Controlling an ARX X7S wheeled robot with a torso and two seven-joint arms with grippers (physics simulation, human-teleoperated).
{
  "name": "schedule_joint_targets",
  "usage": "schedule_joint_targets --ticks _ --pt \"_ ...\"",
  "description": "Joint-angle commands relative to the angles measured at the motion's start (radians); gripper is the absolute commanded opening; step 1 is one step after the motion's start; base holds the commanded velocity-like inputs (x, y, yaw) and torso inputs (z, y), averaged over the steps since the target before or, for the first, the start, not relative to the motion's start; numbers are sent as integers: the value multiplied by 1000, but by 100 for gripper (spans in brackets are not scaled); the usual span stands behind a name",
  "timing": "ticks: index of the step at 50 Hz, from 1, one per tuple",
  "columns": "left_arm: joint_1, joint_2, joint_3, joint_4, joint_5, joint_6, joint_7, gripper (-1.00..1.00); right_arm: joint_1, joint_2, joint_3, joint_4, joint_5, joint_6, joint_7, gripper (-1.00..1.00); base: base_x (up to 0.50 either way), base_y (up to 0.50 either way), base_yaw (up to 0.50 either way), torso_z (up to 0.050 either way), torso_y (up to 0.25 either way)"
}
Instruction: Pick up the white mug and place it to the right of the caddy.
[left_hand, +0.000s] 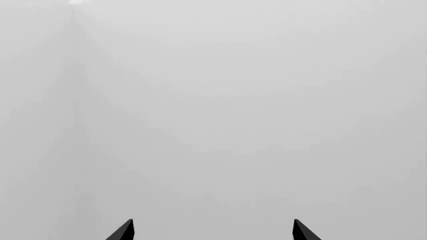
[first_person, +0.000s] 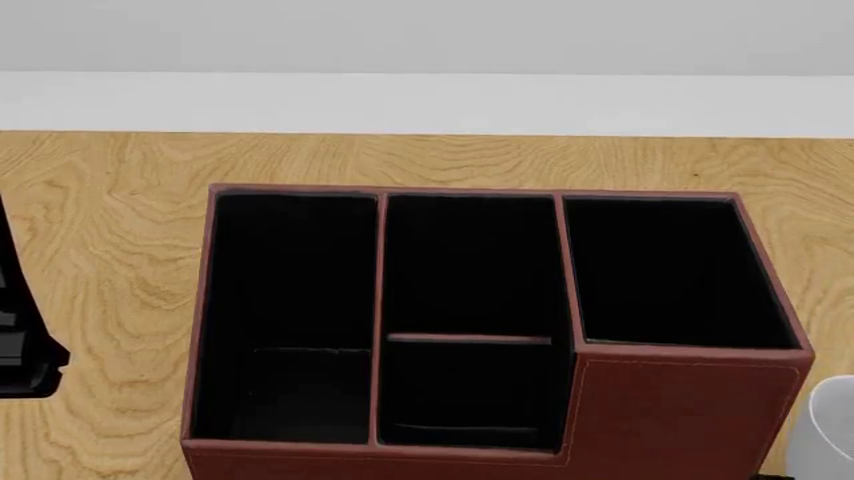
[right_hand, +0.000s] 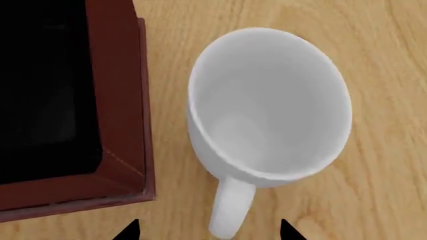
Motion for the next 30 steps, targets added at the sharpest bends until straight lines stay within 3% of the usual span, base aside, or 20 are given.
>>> schedule_joint_targets --ticks 1,30 --pt "3 -8 -10 14 -15 4 -8 100 -29 92 42 -165 66 -6 72 100 0 0 0 0 0" --pt "1 -22 -13 44 -38 5 -32 100 -166 330 121 -480 199 -171 164 100 0 0 0 0 0"
